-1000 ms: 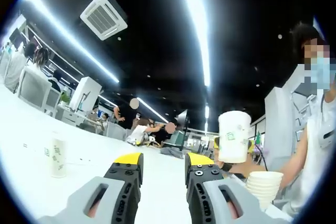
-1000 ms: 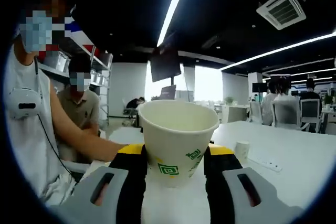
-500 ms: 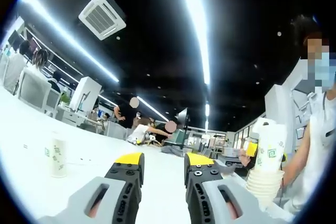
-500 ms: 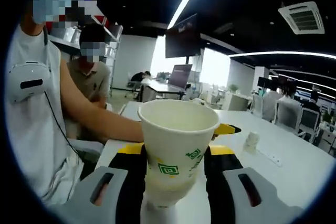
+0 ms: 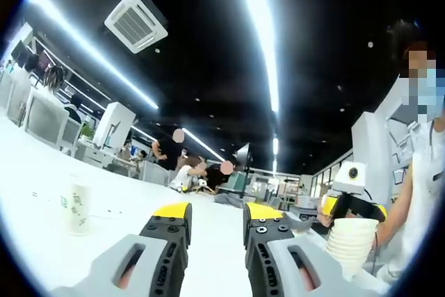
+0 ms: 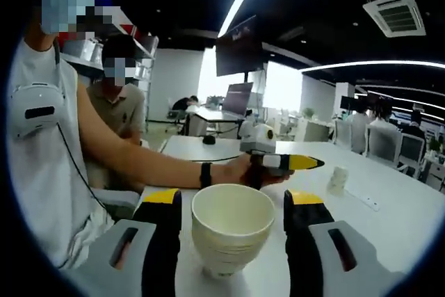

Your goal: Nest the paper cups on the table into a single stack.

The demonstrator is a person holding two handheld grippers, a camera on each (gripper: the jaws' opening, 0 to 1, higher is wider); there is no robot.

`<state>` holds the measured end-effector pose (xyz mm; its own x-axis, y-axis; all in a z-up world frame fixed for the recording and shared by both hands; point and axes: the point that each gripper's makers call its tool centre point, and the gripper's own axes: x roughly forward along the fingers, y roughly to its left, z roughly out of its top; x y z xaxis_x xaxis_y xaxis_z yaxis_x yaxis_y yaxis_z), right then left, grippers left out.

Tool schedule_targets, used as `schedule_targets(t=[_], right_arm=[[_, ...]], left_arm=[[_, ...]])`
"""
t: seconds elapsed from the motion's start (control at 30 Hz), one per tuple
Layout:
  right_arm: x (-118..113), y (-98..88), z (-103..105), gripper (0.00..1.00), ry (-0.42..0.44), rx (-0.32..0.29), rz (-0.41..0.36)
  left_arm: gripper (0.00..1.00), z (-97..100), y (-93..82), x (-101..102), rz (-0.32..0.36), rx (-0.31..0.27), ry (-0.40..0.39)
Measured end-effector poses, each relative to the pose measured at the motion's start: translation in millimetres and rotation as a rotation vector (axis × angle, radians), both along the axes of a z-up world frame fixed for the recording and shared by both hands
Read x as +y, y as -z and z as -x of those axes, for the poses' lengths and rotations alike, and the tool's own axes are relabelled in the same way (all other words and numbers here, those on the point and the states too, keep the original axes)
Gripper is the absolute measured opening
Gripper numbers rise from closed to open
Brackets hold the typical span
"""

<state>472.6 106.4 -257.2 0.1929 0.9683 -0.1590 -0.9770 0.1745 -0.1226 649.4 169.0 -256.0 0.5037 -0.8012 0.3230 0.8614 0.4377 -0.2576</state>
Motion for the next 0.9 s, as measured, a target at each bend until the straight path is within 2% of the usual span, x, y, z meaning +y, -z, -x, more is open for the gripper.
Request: schedule_targets(t=[0.1,0.2,0.33,0.47,0.5,0.6,0.7,0.77,0.83,0.9], right_arm=[[-0.3,-0.1,1.7,0.63,-0.005,0.008,-0.008],[-0.7,-6.7,1.6,0.63,-0.017,0.029,-0.05],[-1.8,-22.9,1.7,0.62,-0.051,0.109,-0.17],[-8.0,-39.3,-9.2,0.62,-0.055,0.168,-0.287],[-16.5,-57.9,-32.3,0.62,-0.04,0.194,-0.417],[-19.8,-62.8,-47.9,0.58,-0.028,0.172,-0.458],[-24.2,-72.7,-69.1,0.59,-0.002,0.176,-0.553],[-27.6,-76.6,-82.3,0.64,0.031,0.176,-0.597],[-35.1,-78.1,-112.1,0.7,0.103,0.164,-0.646],[-37.4,-73.3,-128.6,0.7,0.124,0.168,-0.642]], left_arm=[[0.31,-0.1,0.5,0.1,-0.002,0.0,-0.002],[0.31,-0.1,1.6,0.0,-0.007,-0.001,-0.003],[0.31,0.6,2.1,-0.8,-0.01,-0.003,-0.001],[0.31,0.1,3.7,-2.0,-0.023,-0.007,-0.005],[0.31,0.2,4.2,-2.9,-0.03,-0.012,-0.007],[0.31,-0.6,5.3,-2.8,-0.039,-0.014,-0.012],[0.31,-1.1,4.7,-2.0,-0.036,-0.015,-0.014],[0.31,-1.6,4.9,-1.6,-0.035,-0.014,-0.015],[0.32,-3.1,4.9,-0.3,-0.035,-0.017,-0.025],[0.33,-4.8,2.5,2.2,-0.029,-0.026,-0.044]])
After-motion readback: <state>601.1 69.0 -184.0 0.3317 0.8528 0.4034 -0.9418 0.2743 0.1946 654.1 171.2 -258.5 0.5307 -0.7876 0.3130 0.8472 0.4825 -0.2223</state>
